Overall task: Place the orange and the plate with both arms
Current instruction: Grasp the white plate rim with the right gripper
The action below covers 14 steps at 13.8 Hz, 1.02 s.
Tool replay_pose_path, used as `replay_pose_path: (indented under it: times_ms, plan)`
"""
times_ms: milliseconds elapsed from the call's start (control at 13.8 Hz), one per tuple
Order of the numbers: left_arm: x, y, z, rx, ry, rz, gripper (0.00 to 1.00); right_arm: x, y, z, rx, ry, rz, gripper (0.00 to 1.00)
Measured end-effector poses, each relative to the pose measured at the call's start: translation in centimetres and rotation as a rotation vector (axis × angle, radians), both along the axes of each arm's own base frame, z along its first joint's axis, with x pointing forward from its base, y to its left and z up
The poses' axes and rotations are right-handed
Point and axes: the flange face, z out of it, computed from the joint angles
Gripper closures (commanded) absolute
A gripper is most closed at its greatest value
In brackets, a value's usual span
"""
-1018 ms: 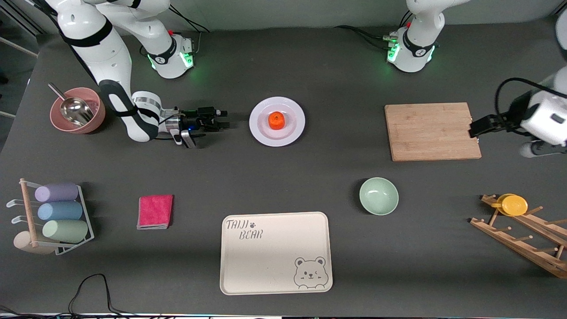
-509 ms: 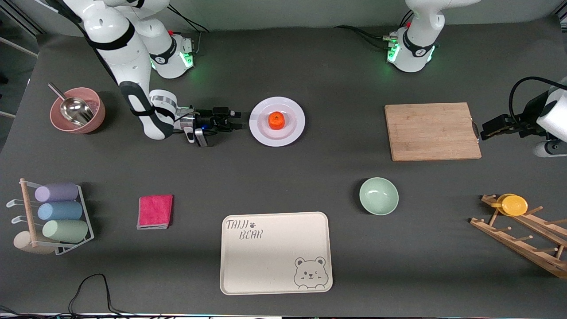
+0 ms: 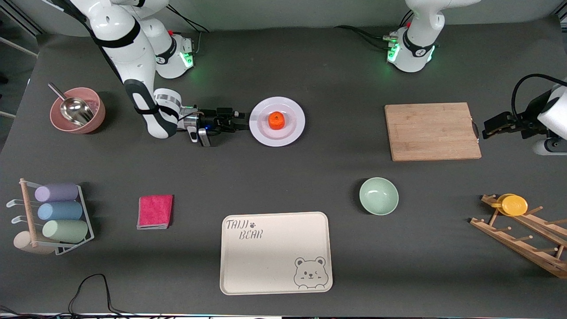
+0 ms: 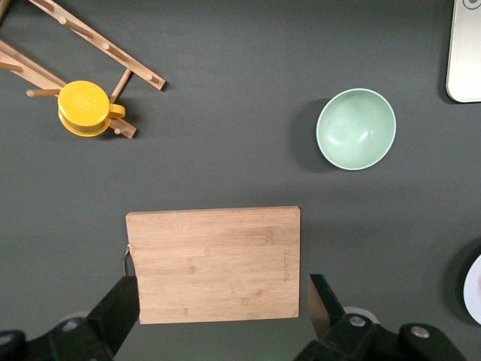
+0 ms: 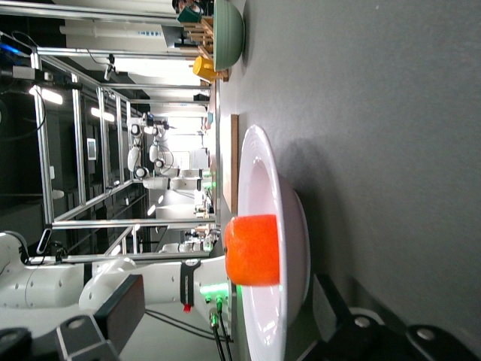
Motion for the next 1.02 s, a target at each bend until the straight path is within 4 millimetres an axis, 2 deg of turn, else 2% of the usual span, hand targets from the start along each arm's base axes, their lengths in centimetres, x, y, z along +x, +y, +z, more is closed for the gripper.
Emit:
replay_pose_path:
  times_ms: [291, 655, 800, 1018]
  plan:
    - [0.0, -0.2, 0.0, 0.001, 0.002, -0.009, 0.0, -0.2, 2.1, 0.0, -0.011, -0.012, -0.006, 0.04]
    - [0.0, -0.1, 0.0, 0.013, 0.001, -0.015, 0.0, -0.1, 2.3, -0.2, -0.016, -0.034, 0.001, 0.15]
    - [0.1, 0.0, -0.1, 0.017, 0.003, -0.015, 0.0, 0.0, 2.4, -0.3, -0.015, -0.041, -0.006, 0.26]
    - [0.1, 0.1, -0.2, 0.018, 0.004, -0.012, 0.0, 0.2, 2.3, -0.7, -0.023, -0.047, -0.01, 0.59]
